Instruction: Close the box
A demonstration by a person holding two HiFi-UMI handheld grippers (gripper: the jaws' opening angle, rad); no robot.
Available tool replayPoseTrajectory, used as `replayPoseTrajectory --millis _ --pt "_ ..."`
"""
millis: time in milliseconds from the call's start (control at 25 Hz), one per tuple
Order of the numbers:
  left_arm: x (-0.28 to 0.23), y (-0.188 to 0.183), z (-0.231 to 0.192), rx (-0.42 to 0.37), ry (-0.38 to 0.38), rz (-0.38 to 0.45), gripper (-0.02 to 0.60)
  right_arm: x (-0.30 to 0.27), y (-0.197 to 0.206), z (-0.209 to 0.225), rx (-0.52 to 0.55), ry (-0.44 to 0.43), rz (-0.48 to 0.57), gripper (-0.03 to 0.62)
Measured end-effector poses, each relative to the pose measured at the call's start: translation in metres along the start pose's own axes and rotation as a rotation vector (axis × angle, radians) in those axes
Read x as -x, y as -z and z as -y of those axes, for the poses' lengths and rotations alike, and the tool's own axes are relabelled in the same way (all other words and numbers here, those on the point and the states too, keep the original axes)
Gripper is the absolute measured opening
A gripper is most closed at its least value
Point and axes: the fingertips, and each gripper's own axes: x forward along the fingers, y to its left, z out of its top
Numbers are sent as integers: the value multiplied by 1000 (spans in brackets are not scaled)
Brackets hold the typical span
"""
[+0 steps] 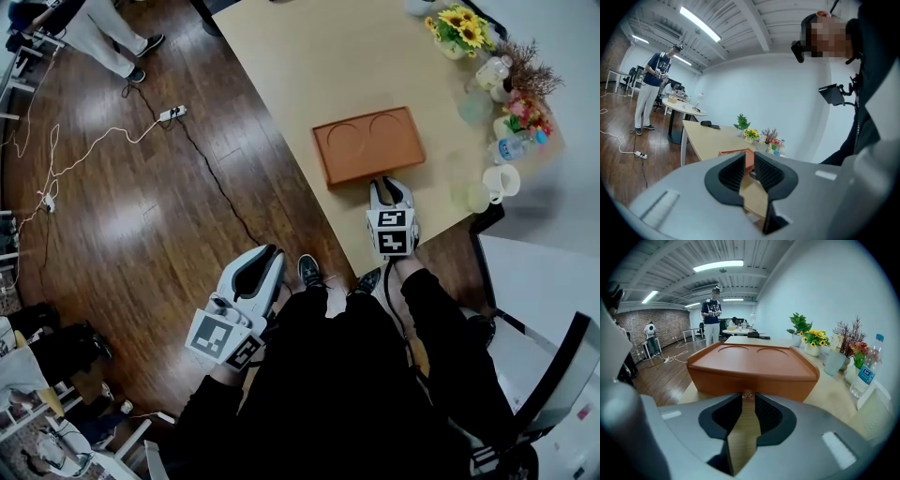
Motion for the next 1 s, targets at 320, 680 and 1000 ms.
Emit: replayPoseTrajectory --millis 320,680,1000 --pt "-13 -6 21 -52 4 31 37 85 -39 16 -109 -33 181 86" --pt "-31 -29 108 -147 23 136 37 236 -112 44 -92 -95 498 86" --pt "-17 -63 174 -227 46 258 37 343 -133 38 25 -151 714 97"
